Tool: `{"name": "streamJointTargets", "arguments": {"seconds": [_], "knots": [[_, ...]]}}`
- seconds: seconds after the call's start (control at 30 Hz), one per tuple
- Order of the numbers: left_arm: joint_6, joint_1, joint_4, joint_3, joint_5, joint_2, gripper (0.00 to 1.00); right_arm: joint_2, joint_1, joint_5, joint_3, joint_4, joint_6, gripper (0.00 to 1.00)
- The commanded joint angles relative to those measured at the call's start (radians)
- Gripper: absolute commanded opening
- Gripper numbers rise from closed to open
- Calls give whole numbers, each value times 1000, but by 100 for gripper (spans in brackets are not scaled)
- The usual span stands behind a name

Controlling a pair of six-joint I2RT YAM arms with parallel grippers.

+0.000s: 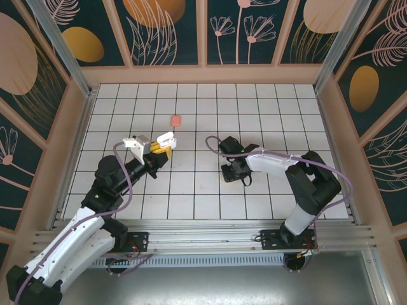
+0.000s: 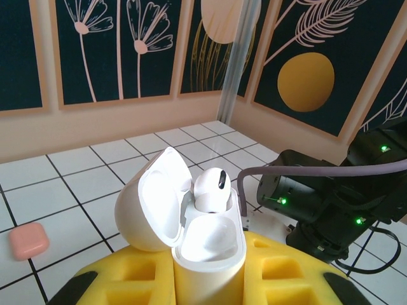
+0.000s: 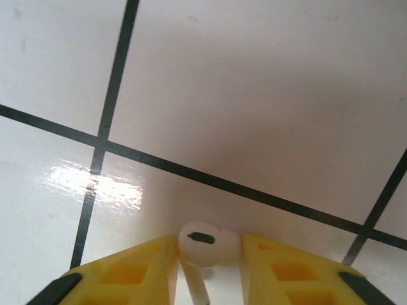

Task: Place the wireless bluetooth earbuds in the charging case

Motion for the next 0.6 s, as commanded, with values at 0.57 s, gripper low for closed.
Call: {"name": "streamJointTargets", "arguments": {"seconds": [0.57], "knots": [[-24, -4, 92, -25, 15, 21, 0, -87, -31, -30, 46, -78, 301, 43]]}}
